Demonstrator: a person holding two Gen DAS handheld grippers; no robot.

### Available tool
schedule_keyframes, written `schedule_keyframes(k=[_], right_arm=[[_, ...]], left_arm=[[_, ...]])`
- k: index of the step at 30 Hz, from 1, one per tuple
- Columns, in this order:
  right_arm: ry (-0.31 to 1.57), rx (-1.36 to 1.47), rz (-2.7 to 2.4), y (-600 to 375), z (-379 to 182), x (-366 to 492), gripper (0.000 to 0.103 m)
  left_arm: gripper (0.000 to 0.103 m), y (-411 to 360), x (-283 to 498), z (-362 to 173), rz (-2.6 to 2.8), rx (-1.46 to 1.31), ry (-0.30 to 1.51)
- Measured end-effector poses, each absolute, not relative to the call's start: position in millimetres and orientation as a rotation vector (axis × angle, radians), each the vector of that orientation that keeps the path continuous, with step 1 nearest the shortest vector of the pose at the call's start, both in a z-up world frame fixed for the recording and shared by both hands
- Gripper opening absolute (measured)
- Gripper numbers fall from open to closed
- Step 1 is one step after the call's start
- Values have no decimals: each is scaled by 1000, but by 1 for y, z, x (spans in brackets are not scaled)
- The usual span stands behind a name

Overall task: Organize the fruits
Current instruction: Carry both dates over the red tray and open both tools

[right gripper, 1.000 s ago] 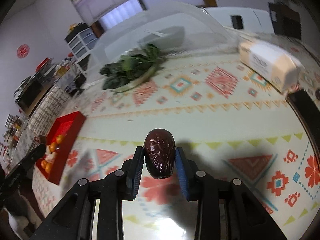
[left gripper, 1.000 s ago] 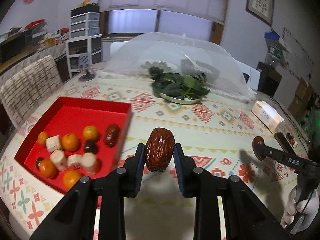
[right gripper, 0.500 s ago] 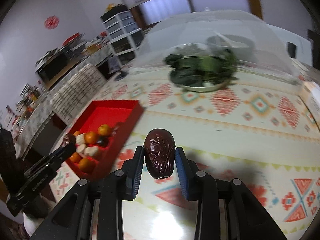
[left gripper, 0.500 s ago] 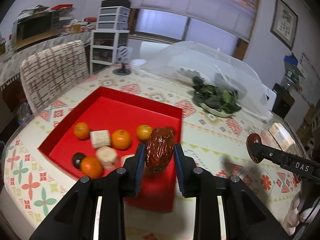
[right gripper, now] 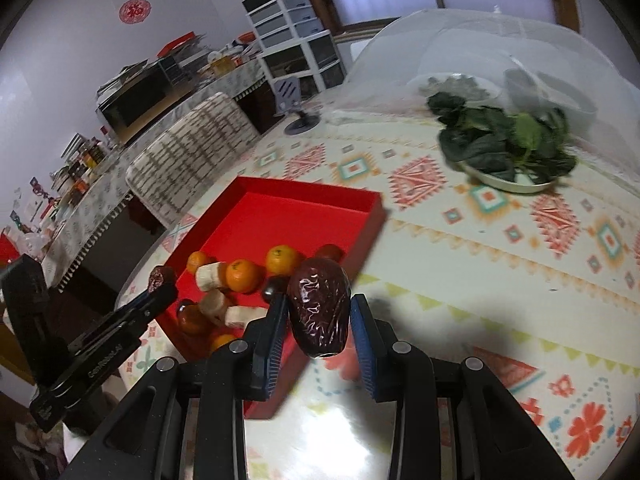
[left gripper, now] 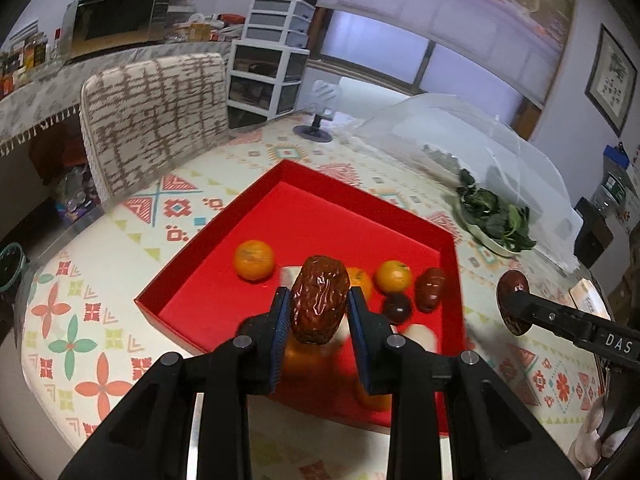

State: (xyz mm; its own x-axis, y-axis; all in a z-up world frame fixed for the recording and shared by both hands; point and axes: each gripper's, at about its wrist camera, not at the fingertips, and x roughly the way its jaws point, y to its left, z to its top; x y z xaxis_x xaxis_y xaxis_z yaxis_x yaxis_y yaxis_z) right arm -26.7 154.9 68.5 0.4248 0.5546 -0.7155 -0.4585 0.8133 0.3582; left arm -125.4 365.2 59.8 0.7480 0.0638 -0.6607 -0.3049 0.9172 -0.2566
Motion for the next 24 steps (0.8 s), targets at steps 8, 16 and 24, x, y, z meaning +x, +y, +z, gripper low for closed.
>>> schedule_keyframes(k=[8, 16, 24], right_arm=[[979, 126, 680, 185, 56, -9, 35], [998, 118, 711, 220, 53, 11, 35], [1022, 81, 713, 261, 43, 38, 36]], left_arm=[[28, 372, -117, 51, 206, -368, 718], [28, 382, -106, 42, 214, -382, 743], [28, 384, -100, 36, 209, -392, 757]])
